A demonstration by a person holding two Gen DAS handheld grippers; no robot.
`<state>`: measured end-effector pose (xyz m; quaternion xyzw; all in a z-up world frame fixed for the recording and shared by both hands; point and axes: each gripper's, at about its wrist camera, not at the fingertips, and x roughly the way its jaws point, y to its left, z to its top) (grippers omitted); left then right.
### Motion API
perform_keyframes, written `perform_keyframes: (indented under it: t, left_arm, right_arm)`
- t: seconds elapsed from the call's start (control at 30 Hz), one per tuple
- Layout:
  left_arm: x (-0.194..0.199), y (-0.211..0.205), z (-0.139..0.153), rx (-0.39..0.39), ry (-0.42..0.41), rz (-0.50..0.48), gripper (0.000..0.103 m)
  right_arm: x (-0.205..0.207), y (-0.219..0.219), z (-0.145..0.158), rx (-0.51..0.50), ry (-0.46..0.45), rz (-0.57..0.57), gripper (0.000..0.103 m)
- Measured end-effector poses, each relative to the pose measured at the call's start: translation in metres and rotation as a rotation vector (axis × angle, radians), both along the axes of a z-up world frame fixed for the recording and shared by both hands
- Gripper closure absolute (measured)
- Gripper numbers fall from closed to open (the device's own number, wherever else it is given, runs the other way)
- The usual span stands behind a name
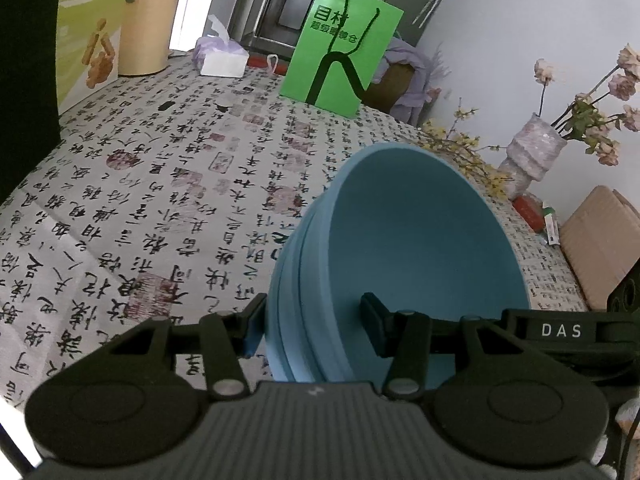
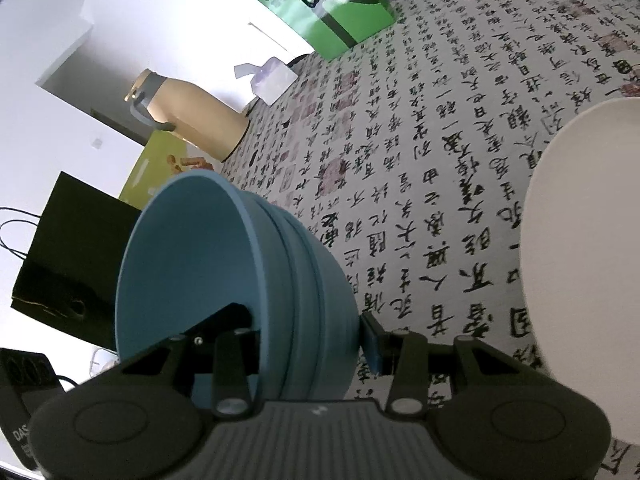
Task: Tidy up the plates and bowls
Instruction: 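Lift the stacked blue bowls and carry them toward the cream plates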
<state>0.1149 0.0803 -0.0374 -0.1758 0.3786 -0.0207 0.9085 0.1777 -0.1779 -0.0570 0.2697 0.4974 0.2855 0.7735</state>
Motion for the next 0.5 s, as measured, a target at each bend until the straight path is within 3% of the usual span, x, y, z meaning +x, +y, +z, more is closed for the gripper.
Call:
perform_keyframes:
  t: [0.5]
  left_arm:
    - [0.0,-0.035,0.013,0.02,-0.025,-0.002,0.052]
  right_arm:
    - [0.001,-0.033,0.008,0.019,-0.027,-0.004,0.062]
